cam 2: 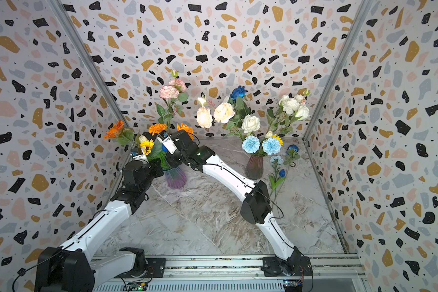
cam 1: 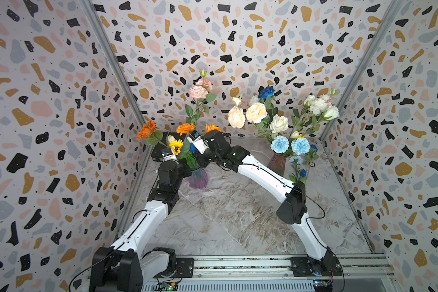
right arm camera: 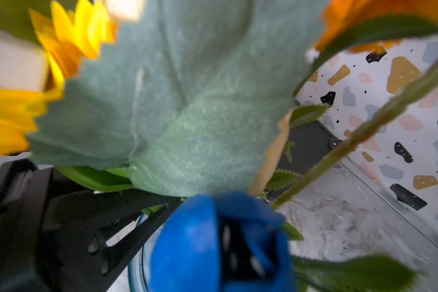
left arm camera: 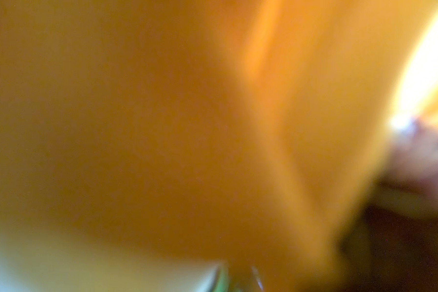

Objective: Pick out blue flowers from the vase
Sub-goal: Pick up the flower from the vase.

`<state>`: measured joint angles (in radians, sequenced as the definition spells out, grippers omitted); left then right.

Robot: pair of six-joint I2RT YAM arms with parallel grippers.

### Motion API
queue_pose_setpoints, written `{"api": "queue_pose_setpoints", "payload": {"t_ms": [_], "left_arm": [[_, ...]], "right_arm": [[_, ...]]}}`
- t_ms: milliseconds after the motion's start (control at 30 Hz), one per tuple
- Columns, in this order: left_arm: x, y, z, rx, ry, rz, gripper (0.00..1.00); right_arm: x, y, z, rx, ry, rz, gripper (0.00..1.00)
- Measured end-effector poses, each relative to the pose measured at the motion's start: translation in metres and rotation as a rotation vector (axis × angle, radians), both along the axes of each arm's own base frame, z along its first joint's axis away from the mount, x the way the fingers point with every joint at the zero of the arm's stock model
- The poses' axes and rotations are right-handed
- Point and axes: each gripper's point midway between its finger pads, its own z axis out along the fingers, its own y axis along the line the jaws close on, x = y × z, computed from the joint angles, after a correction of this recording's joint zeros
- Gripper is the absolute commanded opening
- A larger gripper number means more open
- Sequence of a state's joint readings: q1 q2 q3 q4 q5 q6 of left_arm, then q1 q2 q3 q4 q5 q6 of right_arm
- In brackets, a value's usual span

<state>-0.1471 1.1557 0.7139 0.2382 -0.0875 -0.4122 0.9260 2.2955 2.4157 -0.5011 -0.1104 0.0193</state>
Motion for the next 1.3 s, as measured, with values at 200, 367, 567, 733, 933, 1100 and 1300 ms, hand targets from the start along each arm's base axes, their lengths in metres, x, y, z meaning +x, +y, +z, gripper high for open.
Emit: {"api": "queue_pose_setpoints", "payload": {"t_ms": [200,367,567,733,933,1100,1300], "left_arm": [[0.018,-0.003,0.0,0.001,0.003,-0.001,0.0],[0.036,-0.006,0.001,0.001,0.005,-0.001,0.0],[0.05,-0.007,0.001,0.0,-0.008,0.0,0.0],[0.061,-0.009,0.001,-0.001,-0.017,-0.001,0.0],[0.074,-0.011,0.002,0.0,-0.017,-0.003,0.0],[0.081,-0.013,0.002,0.001,-0.016,-0.004,0.0],[0.082,-0.013,0.002,0.002,-0.014,-0.007,0.05]], "right_arm": [[0.005,-0.004,0.009,-0.01,-0.047,-0.005,0.06],[0.005,-0.008,0.033,-0.003,-0.12,0.0,0.06],[0.0,-0.015,0.081,0.048,-0.21,0.01,0.03],[-0.017,-0.03,0.13,0.09,-0.294,0.016,0.04],[-0.05,-0.058,0.189,0.138,-0.374,0.026,0.0],[-0.077,-0.08,0.206,0.135,-0.396,0.039,0.0],[-0.088,-0.095,0.191,0.088,-0.369,0.033,0.0]]}}
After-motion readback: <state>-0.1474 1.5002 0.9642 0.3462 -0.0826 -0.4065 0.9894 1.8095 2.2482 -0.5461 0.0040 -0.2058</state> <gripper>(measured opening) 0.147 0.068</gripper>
